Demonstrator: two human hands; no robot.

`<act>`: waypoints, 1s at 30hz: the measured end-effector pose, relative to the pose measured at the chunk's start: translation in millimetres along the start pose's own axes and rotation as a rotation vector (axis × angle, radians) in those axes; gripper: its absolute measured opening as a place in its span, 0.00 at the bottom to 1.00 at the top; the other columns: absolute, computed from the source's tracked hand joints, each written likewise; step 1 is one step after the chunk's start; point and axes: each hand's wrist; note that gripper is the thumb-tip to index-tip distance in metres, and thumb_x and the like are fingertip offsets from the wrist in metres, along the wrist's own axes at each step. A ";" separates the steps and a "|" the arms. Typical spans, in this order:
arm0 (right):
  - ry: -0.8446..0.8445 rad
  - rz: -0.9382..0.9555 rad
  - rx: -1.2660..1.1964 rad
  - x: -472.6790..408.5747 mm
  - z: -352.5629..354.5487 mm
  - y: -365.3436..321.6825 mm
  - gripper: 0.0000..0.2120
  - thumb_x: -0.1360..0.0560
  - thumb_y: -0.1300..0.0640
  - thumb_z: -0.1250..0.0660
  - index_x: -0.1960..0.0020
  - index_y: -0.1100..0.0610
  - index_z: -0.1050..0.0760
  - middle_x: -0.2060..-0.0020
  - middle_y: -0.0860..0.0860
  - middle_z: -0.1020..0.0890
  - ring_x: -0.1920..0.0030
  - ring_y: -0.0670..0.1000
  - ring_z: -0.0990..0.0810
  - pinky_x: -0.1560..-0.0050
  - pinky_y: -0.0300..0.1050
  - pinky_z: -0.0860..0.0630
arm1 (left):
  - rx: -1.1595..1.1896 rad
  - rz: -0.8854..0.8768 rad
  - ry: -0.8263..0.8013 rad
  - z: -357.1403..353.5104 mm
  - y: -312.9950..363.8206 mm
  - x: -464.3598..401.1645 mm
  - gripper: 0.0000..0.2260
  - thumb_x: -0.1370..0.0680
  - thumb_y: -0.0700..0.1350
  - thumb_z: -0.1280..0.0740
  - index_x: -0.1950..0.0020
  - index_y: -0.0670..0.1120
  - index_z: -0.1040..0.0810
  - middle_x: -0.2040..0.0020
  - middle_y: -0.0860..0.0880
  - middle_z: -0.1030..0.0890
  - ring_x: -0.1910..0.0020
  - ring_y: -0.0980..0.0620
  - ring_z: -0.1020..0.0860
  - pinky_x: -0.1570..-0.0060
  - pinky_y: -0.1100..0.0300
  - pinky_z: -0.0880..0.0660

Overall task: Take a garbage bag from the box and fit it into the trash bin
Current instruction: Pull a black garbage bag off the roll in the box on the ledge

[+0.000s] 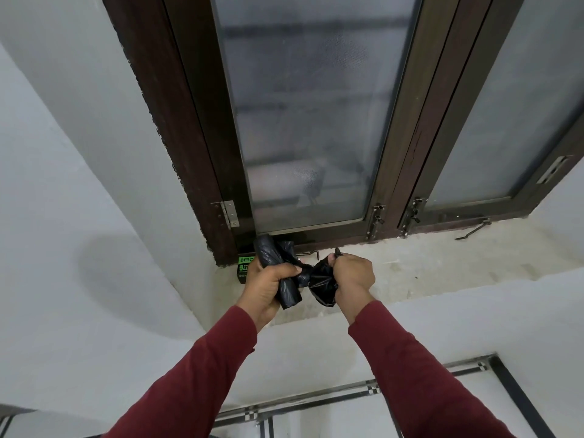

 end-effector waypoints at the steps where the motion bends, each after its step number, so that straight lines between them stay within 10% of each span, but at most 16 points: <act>1: 0.001 0.003 0.004 0.4 -3.1 -0.8 0.09 0.25 0.63 0.27 0.64 0.57 0.19 0.66 0.52 0.20 0.67 0.51 0.24 0.70 0.38 0.31 | 0.000 0.006 0.007 -0.5 0.0 -0.3 0.19 0.30 0.23 0.30 0.46 0.42 0.23 0.51 0.38 0.18 0.52 0.37 0.18 0.55 0.47 0.18; 10: 0.225 0.114 0.059 -48.7 57.4 -1.6 0.09 0.23 0.58 0.29 0.45 0.59 0.15 0.54 0.57 0.14 0.49 0.60 0.16 0.46 0.47 0.20 | -0.007 -0.010 0.057 39.3 27.5 -9.0 0.17 0.26 0.25 0.33 0.41 0.41 0.25 0.51 0.40 0.17 0.58 0.43 0.17 0.73 0.57 0.22; 17: -0.216 -0.041 0.080 -61.8 35.2 23.6 0.19 0.44 0.51 0.31 0.54 0.53 0.19 0.43 0.60 0.18 0.46 0.62 0.18 0.44 0.59 0.19 | -0.110 0.120 -0.027 26.0 18.0 -11.4 0.23 0.28 0.27 0.30 0.35 0.39 0.25 0.46 0.36 0.17 0.57 0.40 0.15 0.66 0.52 0.19; 22: -0.310 0.170 0.266 -45.1 46.6 5.4 0.25 0.30 0.68 0.41 0.41 0.43 0.25 0.48 0.53 0.20 0.52 0.52 0.21 0.51 0.48 0.23 | -0.016 0.199 -0.053 8.2 12.6 -14.2 0.25 0.27 0.29 0.28 0.32 0.40 0.27 0.42 0.36 0.18 0.56 0.40 0.14 0.62 0.48 0.17; 26: -0.260 0.420 0.738 -69.2 46.5 -3.5 0.28 0.28 0.64 0.36 0.32 0.46 0.38 0.51 0.55 0.20 0.46 0.59 0.21 0.47 0.53 0.23 | 0.007 0.259 -0.099 -4.0 12.6 -12.6 0.21 0.24 0.35 0.29 0.32 0.40 0.26 0.41 0.36 0.18 0.49 0.39 0.16 0.58 0.46 0.16; 30: 0.110 0.825 1.269 -89.6 50.2 -2.8 0.20 0.27 0.60 0.27 0.37 0.52 0.25 0.40 0.56 0.27 0.39 0.62 0.30 0.46 0.60 0.27 | 0.052 0.310 -0.114 -17.5 12.9 -13.6 0.16 0.22 0.38 0.31 0.34 0.38 0.21 0.47 0.38 0.14 0.52 0.41 0.15 0.51 0.47 0.17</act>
Point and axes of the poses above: each hand's wrist, its own x-axis away from the middle knuckle, its own z-axis out of the back of the hand, y = z × x
